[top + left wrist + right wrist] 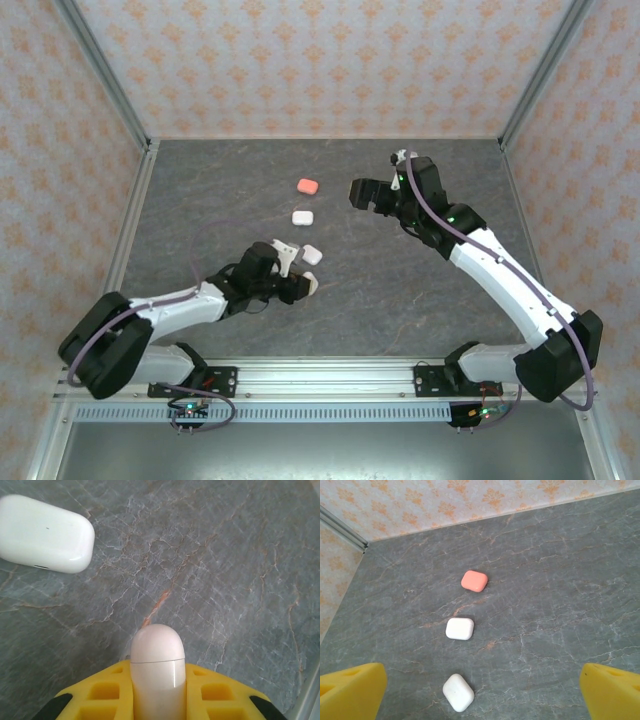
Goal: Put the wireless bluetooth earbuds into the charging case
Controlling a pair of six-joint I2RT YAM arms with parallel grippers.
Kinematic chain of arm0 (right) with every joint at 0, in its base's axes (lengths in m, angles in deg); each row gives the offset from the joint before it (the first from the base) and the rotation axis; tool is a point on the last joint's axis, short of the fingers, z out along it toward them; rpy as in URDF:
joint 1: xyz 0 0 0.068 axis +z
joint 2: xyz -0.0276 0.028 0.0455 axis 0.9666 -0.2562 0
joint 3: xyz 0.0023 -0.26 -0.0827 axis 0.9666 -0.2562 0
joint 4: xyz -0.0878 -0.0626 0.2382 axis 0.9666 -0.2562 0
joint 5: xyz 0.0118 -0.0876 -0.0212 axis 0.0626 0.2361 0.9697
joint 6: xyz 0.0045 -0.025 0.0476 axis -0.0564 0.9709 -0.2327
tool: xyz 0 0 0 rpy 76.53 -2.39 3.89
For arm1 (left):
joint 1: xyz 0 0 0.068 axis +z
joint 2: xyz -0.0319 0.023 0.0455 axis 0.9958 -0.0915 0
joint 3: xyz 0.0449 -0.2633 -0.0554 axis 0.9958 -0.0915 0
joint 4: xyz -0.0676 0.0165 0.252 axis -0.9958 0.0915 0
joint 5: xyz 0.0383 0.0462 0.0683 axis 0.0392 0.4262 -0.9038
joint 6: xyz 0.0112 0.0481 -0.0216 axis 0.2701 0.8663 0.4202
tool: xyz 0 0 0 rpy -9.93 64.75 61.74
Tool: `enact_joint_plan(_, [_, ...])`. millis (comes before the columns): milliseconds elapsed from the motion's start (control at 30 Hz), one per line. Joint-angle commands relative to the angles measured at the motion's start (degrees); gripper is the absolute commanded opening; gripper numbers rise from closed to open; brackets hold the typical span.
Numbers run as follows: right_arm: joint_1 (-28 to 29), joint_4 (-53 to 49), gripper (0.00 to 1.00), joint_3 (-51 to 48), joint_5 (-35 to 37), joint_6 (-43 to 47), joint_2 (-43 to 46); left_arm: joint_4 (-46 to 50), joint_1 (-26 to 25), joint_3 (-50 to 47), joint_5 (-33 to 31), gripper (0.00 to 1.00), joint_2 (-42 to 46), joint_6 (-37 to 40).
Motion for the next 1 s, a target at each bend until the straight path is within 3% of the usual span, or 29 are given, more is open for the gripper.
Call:
enact_joint_plan(0, [-0.2,-2.1,0.99,1.7,2.3,1.5,0.9,-3.9,-1.1,1.5,-0.3,0.16,-1.7,-2.1])
enact_joint_plan(67, [-0.2,-2.2,0.99,1.6,2.8,1.6,1.1,-2.5,-2.0,2.1,-2.7,0.24,-1.9,-1.6])
enact_joint_plan(467, [-0.2,-2.7,0.99,1.1,4.0,2.5,1.1,3.5,-2.5,2.6,-9.6,0.45,-1.5,0.8])
enact_joint_plan(800, [-0.3,-2.9,0.99,0.4,9.0,6.4,2.3,9.7,-1.8,5.7,-23.2,0.73,13.6,7.0])
enact_joint_plan(967, [-1.7,2.3,0.99,-3.5,15.5,12.0,2.8,9.4,3.9,7.9,-30.4,0.82,17.3,9.1])
